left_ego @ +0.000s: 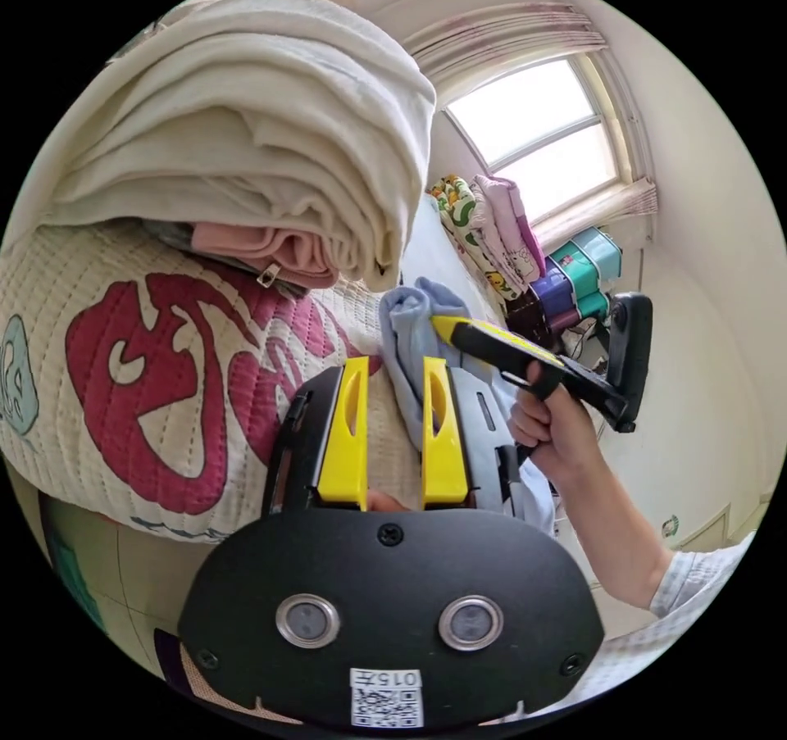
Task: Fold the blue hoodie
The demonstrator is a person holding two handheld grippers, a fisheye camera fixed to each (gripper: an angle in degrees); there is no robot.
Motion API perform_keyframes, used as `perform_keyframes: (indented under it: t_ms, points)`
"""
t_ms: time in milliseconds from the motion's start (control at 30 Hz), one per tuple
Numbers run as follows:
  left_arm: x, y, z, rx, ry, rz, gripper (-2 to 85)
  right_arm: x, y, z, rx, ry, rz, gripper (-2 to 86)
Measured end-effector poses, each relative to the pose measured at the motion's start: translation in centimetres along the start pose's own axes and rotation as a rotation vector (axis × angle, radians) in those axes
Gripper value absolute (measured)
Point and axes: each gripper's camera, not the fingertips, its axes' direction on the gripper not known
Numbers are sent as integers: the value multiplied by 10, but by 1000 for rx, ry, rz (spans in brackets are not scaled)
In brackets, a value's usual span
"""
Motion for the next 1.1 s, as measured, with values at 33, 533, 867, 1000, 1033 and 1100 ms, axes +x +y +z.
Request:
perform_keyframes:
  t_ms: [33, 533, 867, 1000, 1033, 1100]
  points:
    - [1, -2, -1, -7, 0, 11, 112, 19, 18, -12, 47, -86, 71, 64]
    - [55, -12, -54, 96, 22, 182, 23, 131, 295, -178, 455, -218, 329, 59]
    - [137, 4, -264, 418, 210, 417, 14, 139, 486, -351, 801, -25, 303, 58]
    - [171, 16, -324, 458, 247, 515, 13, 129, 538, -368, 903, -71, 332, 57]
    - [180, 20, -339, 470, 263, 538, 13, 126, 553, -372, 930, -89, 341, 57]
    - [191, 24, -360, 483, 286, 555, 12, 119, 571, -381, 952, -99, 343, 57]
